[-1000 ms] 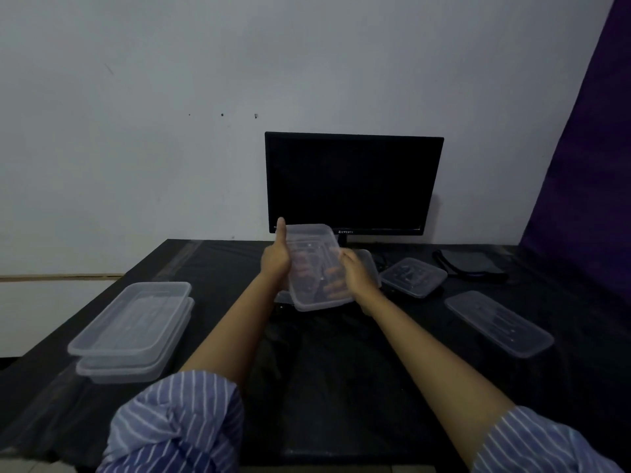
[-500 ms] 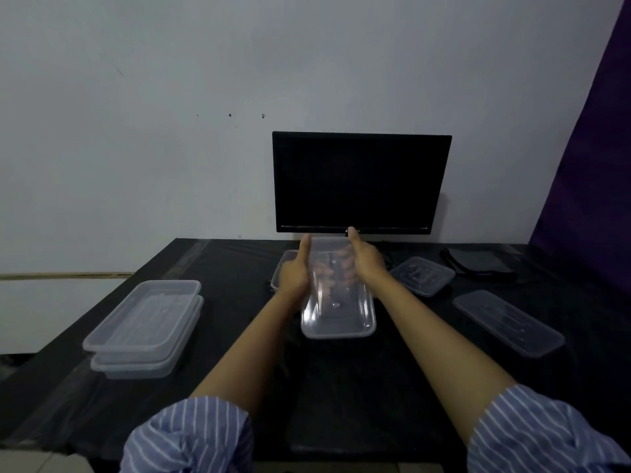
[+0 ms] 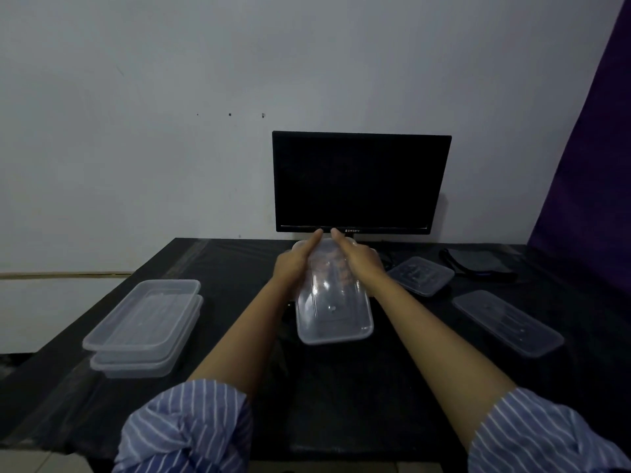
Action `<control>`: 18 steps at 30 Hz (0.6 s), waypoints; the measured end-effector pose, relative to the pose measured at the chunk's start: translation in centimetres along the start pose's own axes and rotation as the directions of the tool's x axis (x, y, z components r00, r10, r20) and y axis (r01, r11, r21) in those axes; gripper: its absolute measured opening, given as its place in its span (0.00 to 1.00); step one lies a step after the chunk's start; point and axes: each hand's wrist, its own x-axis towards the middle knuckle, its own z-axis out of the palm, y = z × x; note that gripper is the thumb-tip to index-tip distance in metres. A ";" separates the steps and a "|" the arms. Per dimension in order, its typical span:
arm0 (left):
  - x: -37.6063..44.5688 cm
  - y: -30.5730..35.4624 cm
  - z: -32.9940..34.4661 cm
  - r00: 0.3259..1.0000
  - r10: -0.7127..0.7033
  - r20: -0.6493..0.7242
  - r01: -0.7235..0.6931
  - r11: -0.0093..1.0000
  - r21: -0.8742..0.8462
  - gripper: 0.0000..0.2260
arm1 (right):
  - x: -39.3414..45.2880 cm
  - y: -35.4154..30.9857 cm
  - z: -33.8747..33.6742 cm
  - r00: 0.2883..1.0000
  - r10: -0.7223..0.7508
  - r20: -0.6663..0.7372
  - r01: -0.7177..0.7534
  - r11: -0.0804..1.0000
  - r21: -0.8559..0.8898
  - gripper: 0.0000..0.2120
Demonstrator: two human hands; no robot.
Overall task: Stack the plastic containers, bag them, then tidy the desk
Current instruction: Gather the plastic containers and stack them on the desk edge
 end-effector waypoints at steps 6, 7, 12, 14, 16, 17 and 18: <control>0.3 -0.7 -0.4 0.997 -0.050 0.057 0.049 0.998 0.032 0.39 | -0.6 0.0 0.0 1.000 0.013 0.003 -0.013 1.000 -0.004 0.26; 0.1 -0.6 -0.5 0.993 -0.063 0.104 0.062 0.998 0.018 0.38 | -0.5 0.1 0.1 0.999 0.032 -0.003 -0.032 0.999 -0.002 0.26; -2.2 -0.7 -0.4 0.972 -0.098 0.214 0.090 0.995 0.043 0.25 | 1.0 0.8 -0.6 0.981 0.167 -0.102 -0.144 0.969 0.200 0.25; -2.6 -1.3 -0.3 0.972 -0.145 0.187 0.133 0.988 0.075 0.28 | 1.6 0.8 -1.0 0.974 0.207 -0.098 -0.179 0.955 0.237 0.25; -2.1 -2.2 -0.3 0.979 -0.165 0.117 0.154 0.983 0.096 0.38 | 2.0 0.6 -1.1 0.955 0.289 -0.057 -0.262 0.922 0.284 0.28; -1.0 -3.0 -0.6 0.985 -0.159 0.065 0.153 0.984 0.091 0.44 | 2.3 0.5 -1.0 0.944 0.330 -0.029 -0.305 0.899 0.316 0.31; -0.5 -3.3 -0.7 0.989 -0.148 0.023 0.146 0.985 0.088 0.46 | 2.5 0.5 -0.8 0.934 0.356 -0.009 -0.334 0.884 0.327 0.33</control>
